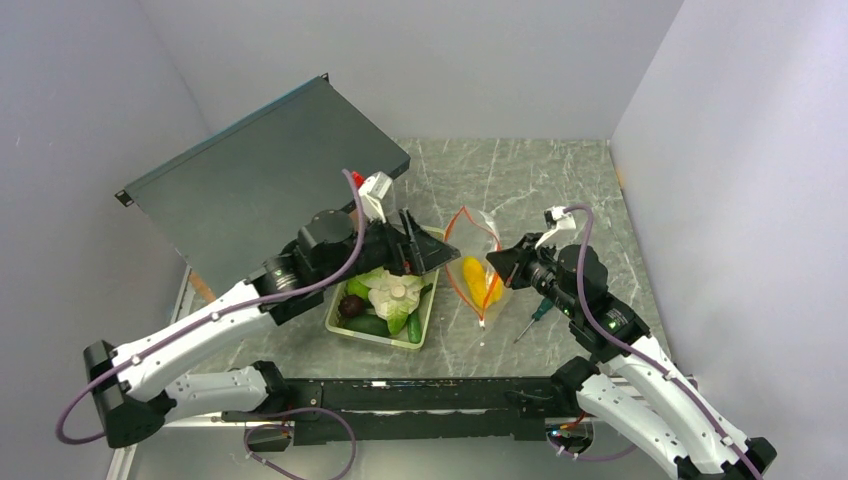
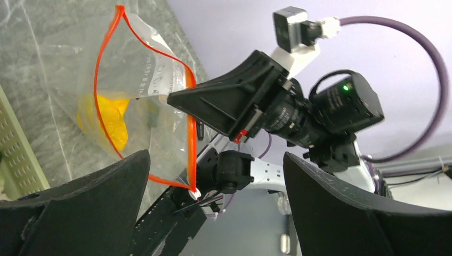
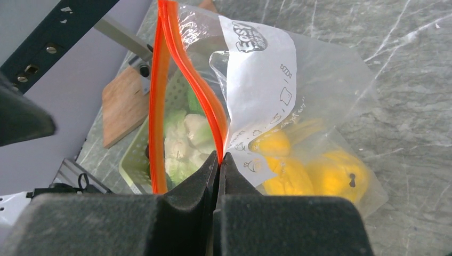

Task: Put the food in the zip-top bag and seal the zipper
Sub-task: Place the fake fruit in the zipper food storage bag, then pick up the fake vegetable from the bin.

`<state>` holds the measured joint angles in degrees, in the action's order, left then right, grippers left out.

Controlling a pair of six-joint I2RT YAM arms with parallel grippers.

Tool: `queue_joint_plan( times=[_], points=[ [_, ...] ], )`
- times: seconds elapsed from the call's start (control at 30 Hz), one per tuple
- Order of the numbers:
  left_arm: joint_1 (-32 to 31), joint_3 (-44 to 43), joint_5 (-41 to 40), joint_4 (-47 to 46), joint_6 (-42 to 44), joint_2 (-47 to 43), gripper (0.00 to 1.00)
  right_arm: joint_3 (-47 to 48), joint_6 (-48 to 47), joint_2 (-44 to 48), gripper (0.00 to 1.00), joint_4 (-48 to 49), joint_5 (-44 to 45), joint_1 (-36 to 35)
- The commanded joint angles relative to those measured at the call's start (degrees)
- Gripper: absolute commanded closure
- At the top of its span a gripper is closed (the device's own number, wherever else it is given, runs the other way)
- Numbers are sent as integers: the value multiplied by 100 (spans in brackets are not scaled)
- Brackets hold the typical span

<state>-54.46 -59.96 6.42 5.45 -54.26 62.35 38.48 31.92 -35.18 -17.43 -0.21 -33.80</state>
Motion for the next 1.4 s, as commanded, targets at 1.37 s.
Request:
queue_joint_plan(
  times=[1.37],
  points=[
    [-672, 168, -4190, 5095, 1179, 1570, 35, 283, -257, 169, 100, -291, 775, -12]
  ],
)
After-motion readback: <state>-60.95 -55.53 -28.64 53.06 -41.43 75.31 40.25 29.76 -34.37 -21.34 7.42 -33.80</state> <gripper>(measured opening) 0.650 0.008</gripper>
